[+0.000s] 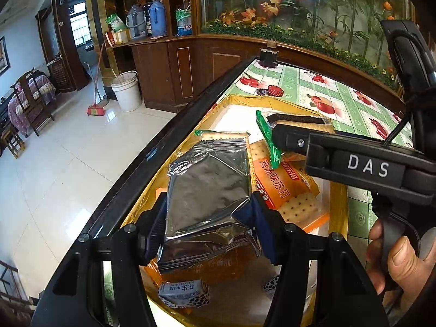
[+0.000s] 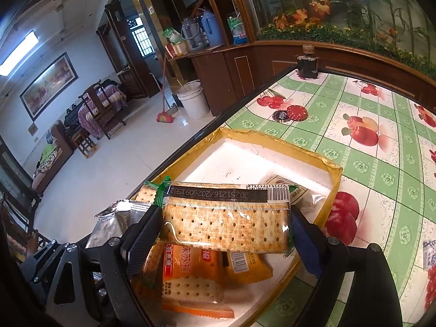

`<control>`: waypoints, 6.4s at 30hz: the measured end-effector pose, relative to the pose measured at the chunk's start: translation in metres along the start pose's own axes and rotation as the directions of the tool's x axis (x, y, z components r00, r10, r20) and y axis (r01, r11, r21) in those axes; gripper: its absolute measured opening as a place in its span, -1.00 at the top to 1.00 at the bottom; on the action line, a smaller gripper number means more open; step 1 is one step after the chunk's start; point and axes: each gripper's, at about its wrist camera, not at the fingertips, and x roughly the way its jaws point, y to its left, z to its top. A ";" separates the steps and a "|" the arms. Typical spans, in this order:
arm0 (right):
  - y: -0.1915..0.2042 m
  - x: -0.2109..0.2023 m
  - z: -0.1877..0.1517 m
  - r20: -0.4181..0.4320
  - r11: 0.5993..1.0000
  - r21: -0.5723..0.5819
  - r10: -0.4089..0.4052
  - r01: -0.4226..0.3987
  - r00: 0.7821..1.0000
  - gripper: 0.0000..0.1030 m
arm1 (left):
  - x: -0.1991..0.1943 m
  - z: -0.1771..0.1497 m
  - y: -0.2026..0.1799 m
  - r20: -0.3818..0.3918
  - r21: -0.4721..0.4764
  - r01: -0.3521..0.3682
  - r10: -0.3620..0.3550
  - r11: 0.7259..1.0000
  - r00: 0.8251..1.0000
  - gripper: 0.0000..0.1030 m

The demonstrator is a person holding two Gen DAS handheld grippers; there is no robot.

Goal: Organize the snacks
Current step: 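Open both tools to drop the foil bag and cracker pack into tray, then move both tools back over the table toward the remaining snacks, then grasp white-and-blue candy with left tool while right grasps dark green cracker bag, then carry candy and dark green cracker bag over the white tray with both tools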

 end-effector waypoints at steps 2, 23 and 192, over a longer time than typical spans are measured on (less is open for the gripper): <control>-0.002 0.002 0.002 0.001 1.000 0.003 -0.003 0.003 1.000 -0.77 | 0.000 0.000 -0.001 -0.001 0.003 -0.002 0.002 1.000 1.000 -0.13; -0.019 -0.018 0.004 0.014 0.997 0.067 -0.047 0.046 0.999 -0.86 | -0.007 0.003 0.001 -0.012 -0.029 0.018 -0.018 0.999 1.000 -0.46; -0.205 -0.212 -0.149 0.073 0.940 0.337 -0.087 0.058 0.994 0.12 | -0.016 0.006 -0.151 -0.083 0.196 0.405 -0.396 0.893 0.914 0.69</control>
